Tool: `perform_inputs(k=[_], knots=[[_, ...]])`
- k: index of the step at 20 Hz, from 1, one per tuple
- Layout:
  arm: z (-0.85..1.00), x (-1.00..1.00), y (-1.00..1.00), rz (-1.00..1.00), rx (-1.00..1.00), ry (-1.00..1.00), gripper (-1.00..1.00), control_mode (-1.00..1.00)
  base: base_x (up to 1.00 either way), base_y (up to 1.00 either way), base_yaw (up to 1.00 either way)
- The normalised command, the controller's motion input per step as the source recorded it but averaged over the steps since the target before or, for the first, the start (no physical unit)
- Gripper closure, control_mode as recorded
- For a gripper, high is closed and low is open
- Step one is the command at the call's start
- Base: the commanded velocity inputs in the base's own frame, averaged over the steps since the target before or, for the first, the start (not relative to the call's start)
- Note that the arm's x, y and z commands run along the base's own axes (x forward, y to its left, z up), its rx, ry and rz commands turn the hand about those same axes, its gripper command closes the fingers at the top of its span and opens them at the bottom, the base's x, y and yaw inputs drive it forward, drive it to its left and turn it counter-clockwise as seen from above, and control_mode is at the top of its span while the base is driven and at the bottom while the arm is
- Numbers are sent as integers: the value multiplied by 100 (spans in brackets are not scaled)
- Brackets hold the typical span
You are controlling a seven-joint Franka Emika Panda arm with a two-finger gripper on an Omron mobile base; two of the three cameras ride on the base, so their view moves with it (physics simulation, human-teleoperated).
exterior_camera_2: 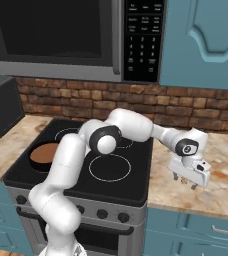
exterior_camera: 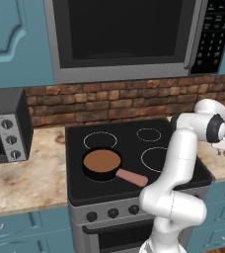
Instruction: Pick up the sugar cube(s) and place them in the saucepan with hot chocolate.
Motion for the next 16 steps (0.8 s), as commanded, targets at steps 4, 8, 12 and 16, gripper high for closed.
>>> perform_inputs(k=[4, 8, 12, 16], knots=[[0, 5, 0, 0, 0, 0, -100, -100, 0, 0, 0], [0, 22, 0, 0, 0, 0, -100, -100, 0, 0, 0], [-3, 34, 0, 0, 0, 0, -100, -100, 0, 0, 0], [-3, 5, 0, 0, 0, 0, -100, -100, 0, 0, 0]])
